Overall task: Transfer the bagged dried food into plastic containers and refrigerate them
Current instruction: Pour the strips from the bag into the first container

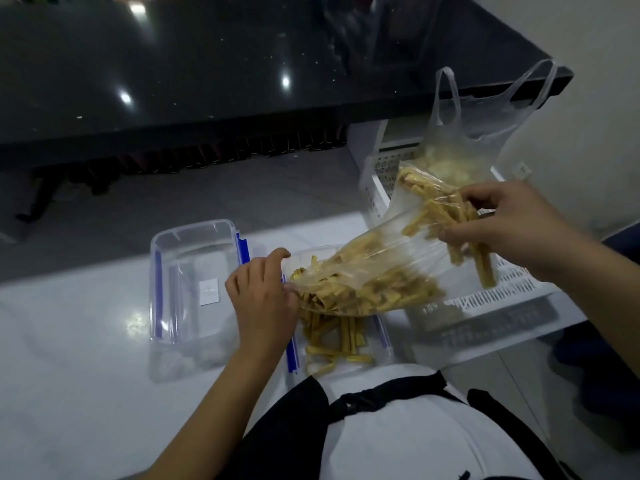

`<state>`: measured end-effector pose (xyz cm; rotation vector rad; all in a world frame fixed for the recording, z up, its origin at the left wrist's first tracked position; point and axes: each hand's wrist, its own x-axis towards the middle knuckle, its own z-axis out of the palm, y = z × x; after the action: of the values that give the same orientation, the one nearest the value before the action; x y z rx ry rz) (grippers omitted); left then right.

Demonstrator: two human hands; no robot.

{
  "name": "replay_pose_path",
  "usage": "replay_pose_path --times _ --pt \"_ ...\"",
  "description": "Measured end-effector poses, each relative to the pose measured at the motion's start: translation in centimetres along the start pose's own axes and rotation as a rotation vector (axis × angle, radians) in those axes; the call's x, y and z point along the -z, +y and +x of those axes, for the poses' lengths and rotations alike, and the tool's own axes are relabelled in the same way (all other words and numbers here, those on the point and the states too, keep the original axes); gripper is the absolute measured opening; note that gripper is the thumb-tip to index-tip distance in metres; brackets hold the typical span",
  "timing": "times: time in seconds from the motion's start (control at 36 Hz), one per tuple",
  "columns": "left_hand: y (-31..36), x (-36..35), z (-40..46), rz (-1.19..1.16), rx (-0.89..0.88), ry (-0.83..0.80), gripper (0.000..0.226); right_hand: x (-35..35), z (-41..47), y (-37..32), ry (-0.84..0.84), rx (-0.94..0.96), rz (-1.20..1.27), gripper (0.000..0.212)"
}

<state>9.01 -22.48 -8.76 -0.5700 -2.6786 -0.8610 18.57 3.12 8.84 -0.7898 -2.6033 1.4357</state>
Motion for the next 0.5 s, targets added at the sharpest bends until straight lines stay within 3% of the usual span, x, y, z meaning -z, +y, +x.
replay_pose_path --times 0.22,0.33,0.42,0.5 --pt "-1.6 1.4 -1.3 -0.098 -0.019 -0.011 0.063 1.0 -0.6 -0.1 0.049 0.005 0.040 0.043" --pt "-2.2 1.5 -1.8 -0.126 0.005 -0.054 0.063 0.1 -0.6 -0.6 0.013 0.009 -0.003 0.033" --pt "-1.8 1.8 -1.9 -0.181 -0.065 -0.006 0.057 0.7 -0.9 -1.4 0.053 0.051 0.029 0.039" --pt "-1.3 1.6 -2.2 -0.213 -0.054 -0.056 0.052 1.2 -0.7 -2.3 0.049 0.099 0.039 0.036"
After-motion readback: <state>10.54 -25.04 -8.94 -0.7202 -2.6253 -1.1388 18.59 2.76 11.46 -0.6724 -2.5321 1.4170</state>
